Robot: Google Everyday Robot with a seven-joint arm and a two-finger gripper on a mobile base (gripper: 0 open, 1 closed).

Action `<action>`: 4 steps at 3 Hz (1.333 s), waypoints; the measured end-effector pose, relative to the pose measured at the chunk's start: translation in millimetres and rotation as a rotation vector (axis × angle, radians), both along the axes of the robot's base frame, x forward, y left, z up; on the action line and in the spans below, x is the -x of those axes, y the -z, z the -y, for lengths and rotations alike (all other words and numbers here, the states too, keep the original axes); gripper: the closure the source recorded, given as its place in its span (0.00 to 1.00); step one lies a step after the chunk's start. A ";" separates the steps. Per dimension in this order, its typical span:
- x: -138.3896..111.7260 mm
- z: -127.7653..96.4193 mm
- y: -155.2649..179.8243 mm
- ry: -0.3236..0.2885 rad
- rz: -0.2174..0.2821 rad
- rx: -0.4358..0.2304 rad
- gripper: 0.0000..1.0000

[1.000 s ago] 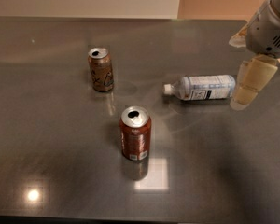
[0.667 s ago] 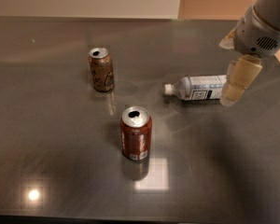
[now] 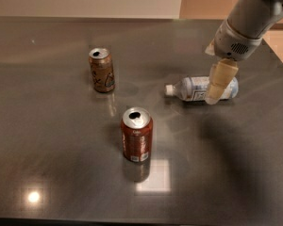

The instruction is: Move blue plastic bottle near coke can

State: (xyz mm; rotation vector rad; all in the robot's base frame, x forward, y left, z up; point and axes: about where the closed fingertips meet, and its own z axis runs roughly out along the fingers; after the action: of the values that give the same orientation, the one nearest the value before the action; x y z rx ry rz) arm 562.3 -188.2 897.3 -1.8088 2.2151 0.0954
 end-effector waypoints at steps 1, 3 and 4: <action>-12.3 4.8 14.1 -0.009 -0.006 0.033 0.00; -7.5 21.1 32.0 -0.047 -0.017 0.086 0.00; -0.9 26.1 38.8 -0.063 -0.022 0.101 0.00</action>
Offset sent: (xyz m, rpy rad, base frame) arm 0.0089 -0.0272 -0.0343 -0.1012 0.0287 0.0559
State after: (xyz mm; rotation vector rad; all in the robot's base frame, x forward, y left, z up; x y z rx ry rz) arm 563.2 -214.3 858.5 -1.9402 2.2156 0.0166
